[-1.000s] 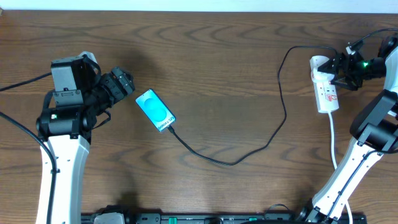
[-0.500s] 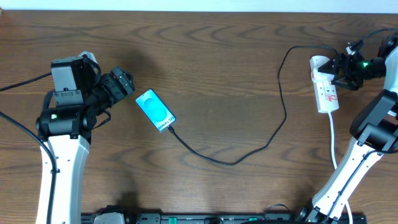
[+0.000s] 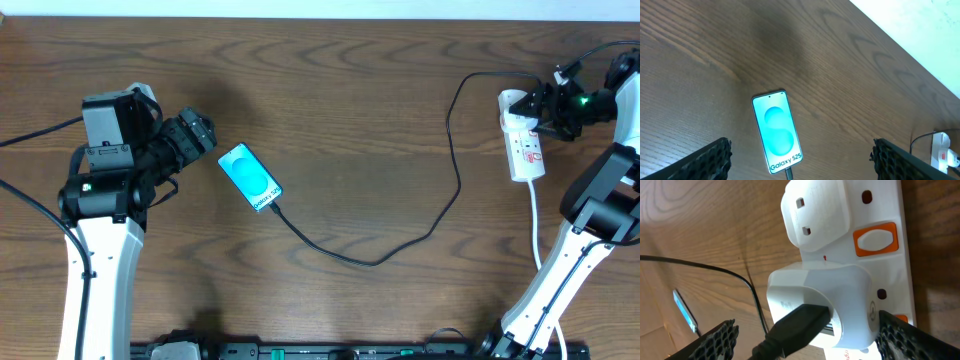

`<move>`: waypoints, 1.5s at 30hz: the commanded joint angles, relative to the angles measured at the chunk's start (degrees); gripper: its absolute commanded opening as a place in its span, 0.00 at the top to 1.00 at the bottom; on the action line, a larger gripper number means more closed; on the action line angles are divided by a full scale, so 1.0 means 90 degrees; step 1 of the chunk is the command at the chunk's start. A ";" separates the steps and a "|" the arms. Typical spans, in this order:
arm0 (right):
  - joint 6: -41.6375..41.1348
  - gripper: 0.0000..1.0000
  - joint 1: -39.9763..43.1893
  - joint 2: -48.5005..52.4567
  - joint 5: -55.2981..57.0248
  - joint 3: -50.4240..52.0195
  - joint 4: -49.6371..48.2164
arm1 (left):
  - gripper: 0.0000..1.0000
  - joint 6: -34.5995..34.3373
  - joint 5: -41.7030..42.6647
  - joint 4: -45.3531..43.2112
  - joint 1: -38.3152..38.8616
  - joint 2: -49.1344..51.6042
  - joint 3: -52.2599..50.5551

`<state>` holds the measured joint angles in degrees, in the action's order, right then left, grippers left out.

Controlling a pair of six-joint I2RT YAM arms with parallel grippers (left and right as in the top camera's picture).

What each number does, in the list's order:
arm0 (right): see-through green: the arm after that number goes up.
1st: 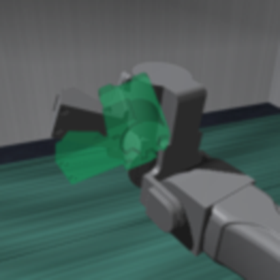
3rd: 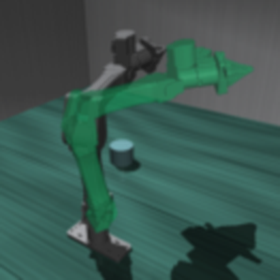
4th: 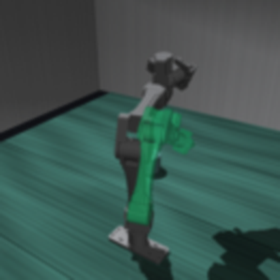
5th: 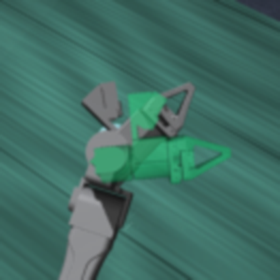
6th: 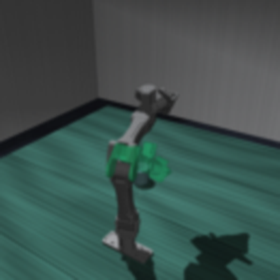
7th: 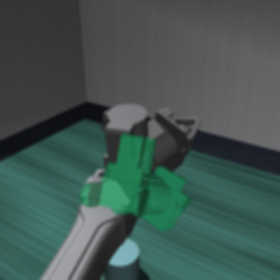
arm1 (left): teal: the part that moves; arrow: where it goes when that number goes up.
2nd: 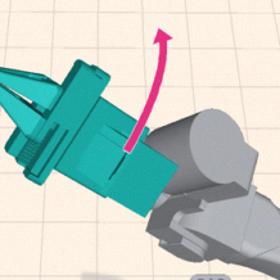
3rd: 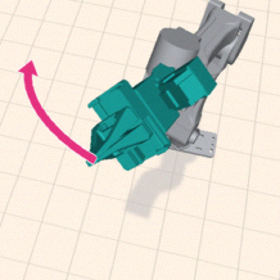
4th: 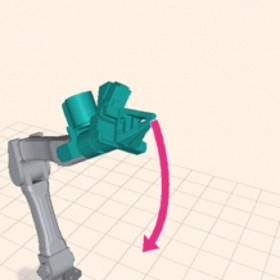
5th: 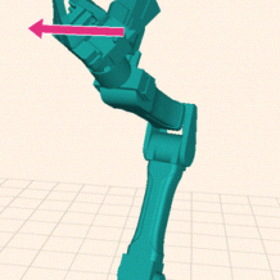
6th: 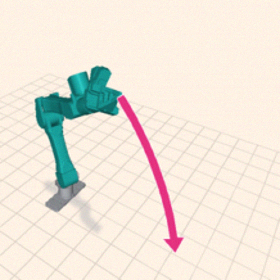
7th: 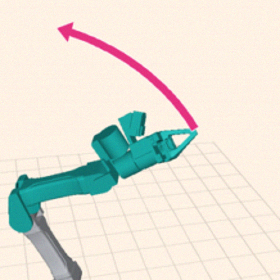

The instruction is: Plug charger to phone and switch on socket

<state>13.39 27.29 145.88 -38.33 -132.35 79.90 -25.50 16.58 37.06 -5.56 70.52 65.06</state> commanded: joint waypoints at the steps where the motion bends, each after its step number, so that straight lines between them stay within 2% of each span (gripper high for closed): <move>1: -0.0058 0.14 -0.0194 0.0138 -0.0117 -0.0066 0.0027 | 0.09 -0.0032 0.0053 0.0002 -0.0022 0.0024 0.0000; 45: -0.0248 0.12 0.0051 0.0138 -0.0019 -0.0066 0.0143 | 0.09 -0.0032 0.0053 0.0000 -0.0022 0.0024 0.0000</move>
<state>11.86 27.83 145.88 -38.06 -132.44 81.08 -25.52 16.58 37.06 -5.56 70.52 65.06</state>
